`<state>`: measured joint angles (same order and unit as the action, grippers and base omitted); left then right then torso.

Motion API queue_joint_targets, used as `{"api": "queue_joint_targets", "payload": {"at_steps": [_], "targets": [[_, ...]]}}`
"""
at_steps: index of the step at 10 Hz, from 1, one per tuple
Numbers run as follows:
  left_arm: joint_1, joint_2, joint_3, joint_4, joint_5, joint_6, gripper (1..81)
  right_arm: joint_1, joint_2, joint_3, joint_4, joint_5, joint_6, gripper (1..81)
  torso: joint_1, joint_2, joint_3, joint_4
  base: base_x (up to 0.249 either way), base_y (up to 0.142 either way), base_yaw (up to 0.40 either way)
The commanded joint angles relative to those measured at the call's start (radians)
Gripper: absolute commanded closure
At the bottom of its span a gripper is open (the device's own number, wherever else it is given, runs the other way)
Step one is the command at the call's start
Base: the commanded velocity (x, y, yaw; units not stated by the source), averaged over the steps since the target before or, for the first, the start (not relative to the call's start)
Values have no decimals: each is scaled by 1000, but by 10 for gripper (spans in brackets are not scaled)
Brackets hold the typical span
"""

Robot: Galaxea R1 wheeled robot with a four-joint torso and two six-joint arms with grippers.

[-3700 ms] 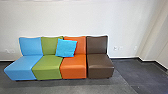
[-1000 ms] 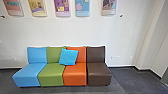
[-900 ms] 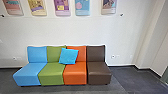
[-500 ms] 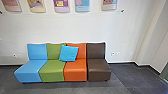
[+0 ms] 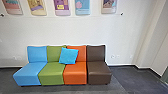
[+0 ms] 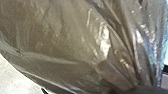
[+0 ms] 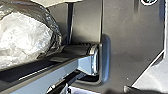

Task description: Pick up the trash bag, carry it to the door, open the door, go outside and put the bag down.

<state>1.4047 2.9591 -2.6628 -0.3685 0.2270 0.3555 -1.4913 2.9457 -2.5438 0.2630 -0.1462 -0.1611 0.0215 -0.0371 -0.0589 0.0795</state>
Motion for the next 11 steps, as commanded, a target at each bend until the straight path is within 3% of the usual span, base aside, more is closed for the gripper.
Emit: {"api": "queue_joint_targets", "payload": {"at_steps": [1,3,4,5,7,11], "targets": [[-52,-3,1,5,71,6,811,47,0,7,-4,-70,-5,10,0,0,97,0,0,0,0],[-52,-1,0,3,71,5,811,48,0,5,-4,-70,-5,10,-10,13,149,0,0,0,0],[-52,-1,1,3,71,5,811,50,0,5,-2,-70,-3,10,-10,14,83,0,0,0,0],[-52,-1,1,2,71,5,811,48,0,5,-2,-70,-3,10,-11,13,109,0,0,0,0],[-52,0,1,2,69,5,811,47,2,2,-5,-70,-5,10,-11,14,123,0,0,0,0],[-52,5,1,2,69,3,811,42,17,-36,-5,-70,-5,10,-12,14,121,0,0,0,0]]}}
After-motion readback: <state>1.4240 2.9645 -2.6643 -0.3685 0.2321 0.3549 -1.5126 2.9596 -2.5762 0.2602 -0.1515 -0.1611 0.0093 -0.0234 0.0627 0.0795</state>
